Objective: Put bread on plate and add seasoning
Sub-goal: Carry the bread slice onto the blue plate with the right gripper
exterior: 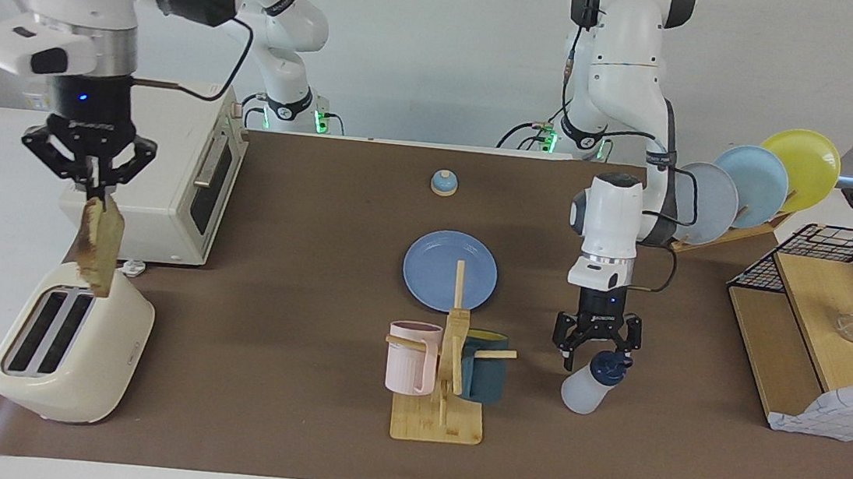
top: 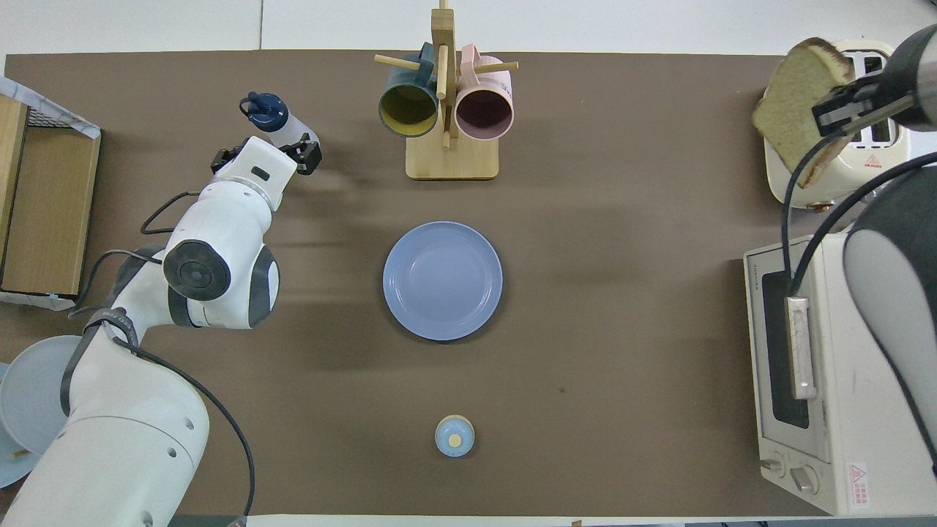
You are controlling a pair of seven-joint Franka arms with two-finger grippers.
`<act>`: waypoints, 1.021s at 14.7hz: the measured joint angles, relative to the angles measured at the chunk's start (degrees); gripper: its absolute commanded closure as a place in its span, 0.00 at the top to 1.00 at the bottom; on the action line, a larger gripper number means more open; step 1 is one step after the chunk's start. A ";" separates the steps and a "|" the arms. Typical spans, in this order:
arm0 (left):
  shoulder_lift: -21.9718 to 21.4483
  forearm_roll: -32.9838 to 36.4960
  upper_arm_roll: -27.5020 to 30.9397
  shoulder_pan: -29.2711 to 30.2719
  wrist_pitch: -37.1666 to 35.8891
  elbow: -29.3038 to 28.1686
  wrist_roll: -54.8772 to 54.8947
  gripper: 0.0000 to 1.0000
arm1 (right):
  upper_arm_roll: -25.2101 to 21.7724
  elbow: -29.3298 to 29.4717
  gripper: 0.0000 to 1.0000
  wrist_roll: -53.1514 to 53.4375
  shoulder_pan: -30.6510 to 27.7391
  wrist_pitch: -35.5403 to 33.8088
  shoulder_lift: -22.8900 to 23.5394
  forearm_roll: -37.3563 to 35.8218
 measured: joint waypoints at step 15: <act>2.53 -0.25 0.65 -1.00 3.92 1.99 -0.16 1.00 | 3.83 -34.90 0.00 39.80 21.75 40.11 -4.75 35.52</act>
